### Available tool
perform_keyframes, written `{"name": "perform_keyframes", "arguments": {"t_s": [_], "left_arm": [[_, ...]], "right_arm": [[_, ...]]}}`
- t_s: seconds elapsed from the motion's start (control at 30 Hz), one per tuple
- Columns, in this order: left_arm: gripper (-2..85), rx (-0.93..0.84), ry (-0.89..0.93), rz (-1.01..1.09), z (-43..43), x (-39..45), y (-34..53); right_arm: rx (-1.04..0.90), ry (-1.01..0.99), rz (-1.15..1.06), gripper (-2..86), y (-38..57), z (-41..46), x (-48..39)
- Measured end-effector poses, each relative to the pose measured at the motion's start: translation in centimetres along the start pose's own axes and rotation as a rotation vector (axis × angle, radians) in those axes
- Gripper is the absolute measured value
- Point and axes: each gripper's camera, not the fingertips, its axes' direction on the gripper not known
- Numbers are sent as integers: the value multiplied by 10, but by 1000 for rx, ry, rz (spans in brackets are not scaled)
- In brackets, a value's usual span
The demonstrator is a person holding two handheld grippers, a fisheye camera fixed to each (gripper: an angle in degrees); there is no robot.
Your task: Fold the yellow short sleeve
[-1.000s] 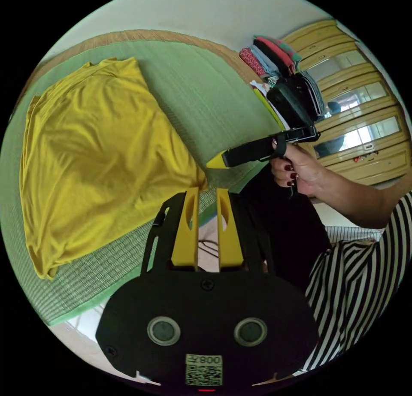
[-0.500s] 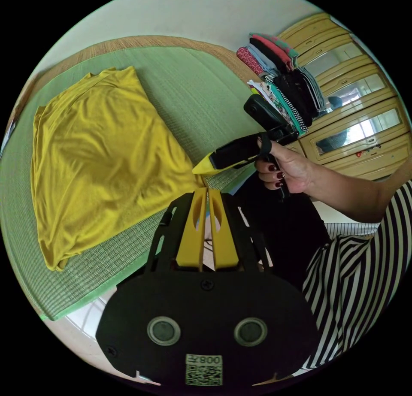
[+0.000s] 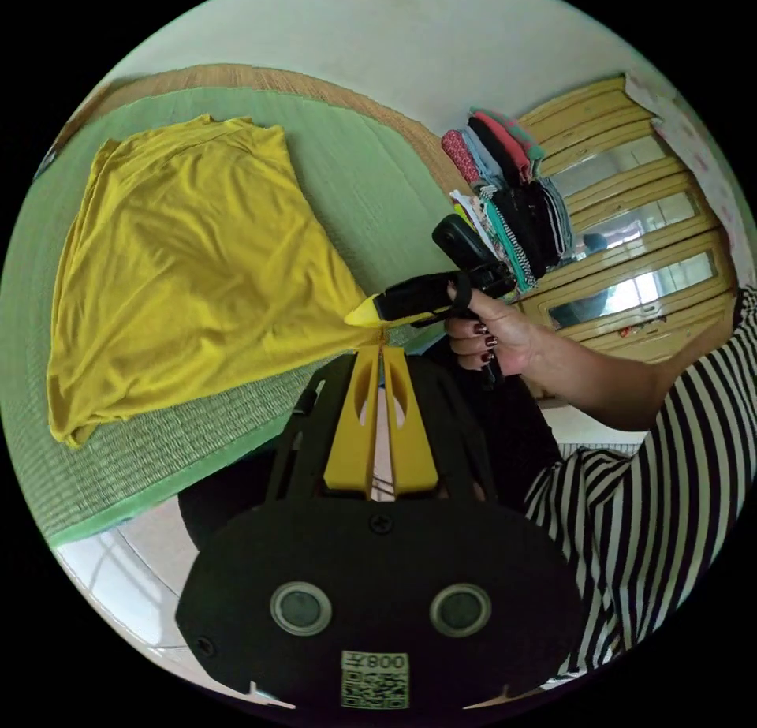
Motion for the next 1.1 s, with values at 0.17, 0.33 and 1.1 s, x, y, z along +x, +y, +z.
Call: {"name": "perform_keyframes", "arguments": {"t_s": [0.17, 0.33, 1.1], "left_arm": [[23, 216, 244, -322, -19, -81, 58], [87, 394, 497, -591, -11, -146, 107], [120, 712, 830, -975, 33, -230, 179]], "right_arm": [[20, -69, -53, 20, -2, -8, -23], [33, -100, -93, 19, -10, -13, -48], [35, -63, -159, 19, -15, -43, -64]]}}
